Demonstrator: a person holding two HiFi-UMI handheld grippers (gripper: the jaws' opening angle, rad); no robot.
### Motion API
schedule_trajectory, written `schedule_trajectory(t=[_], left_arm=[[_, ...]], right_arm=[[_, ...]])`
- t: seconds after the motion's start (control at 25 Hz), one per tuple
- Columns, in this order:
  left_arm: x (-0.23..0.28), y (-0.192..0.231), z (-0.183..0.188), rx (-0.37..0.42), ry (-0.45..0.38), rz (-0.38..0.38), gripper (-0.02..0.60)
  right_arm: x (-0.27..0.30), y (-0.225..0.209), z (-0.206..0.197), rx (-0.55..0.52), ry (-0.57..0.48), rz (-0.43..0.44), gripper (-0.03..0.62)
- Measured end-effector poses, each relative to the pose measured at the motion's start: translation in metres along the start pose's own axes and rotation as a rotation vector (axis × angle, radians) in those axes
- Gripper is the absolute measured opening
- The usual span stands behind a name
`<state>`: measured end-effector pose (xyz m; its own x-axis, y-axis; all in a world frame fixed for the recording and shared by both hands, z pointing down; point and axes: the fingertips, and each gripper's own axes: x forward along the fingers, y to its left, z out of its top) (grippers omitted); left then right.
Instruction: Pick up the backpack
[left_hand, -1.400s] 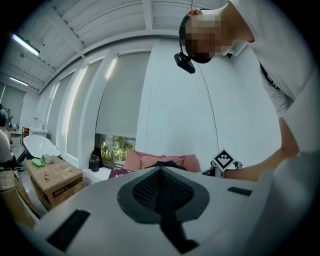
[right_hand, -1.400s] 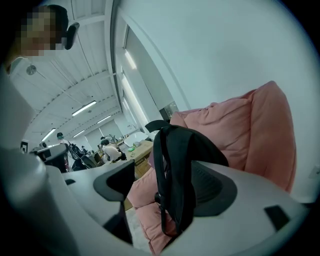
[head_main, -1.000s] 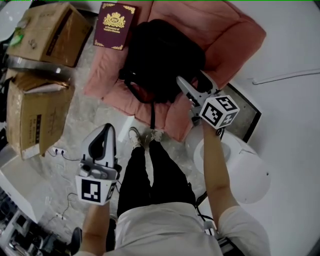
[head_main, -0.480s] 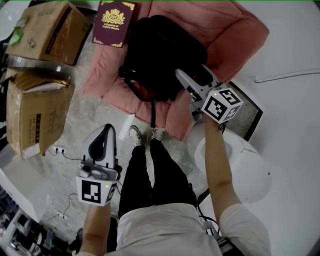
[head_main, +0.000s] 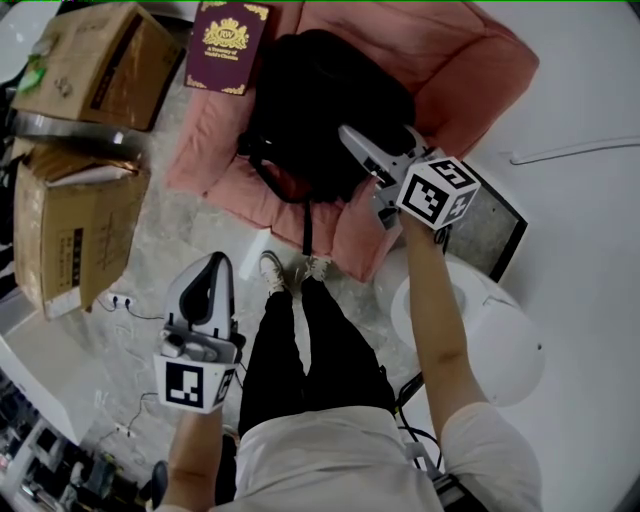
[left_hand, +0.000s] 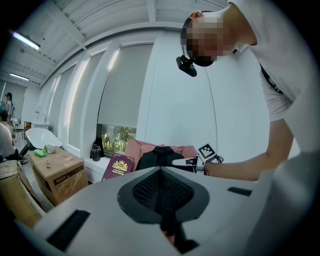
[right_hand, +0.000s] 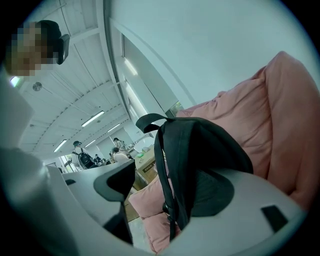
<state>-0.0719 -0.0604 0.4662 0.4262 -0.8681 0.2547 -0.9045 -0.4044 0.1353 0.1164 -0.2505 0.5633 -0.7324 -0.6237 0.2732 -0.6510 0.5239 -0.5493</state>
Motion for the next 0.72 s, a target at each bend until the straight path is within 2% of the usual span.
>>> schedule_trajectory(t=[0.72], left_arm=[[0.013, 0.012, 0.003, -0.008, -0.006, 0.009, 0.017]], right_arm=[[0.026, 0.001, 0.006, -0.001, 0.02, 0.037, 0.345]])
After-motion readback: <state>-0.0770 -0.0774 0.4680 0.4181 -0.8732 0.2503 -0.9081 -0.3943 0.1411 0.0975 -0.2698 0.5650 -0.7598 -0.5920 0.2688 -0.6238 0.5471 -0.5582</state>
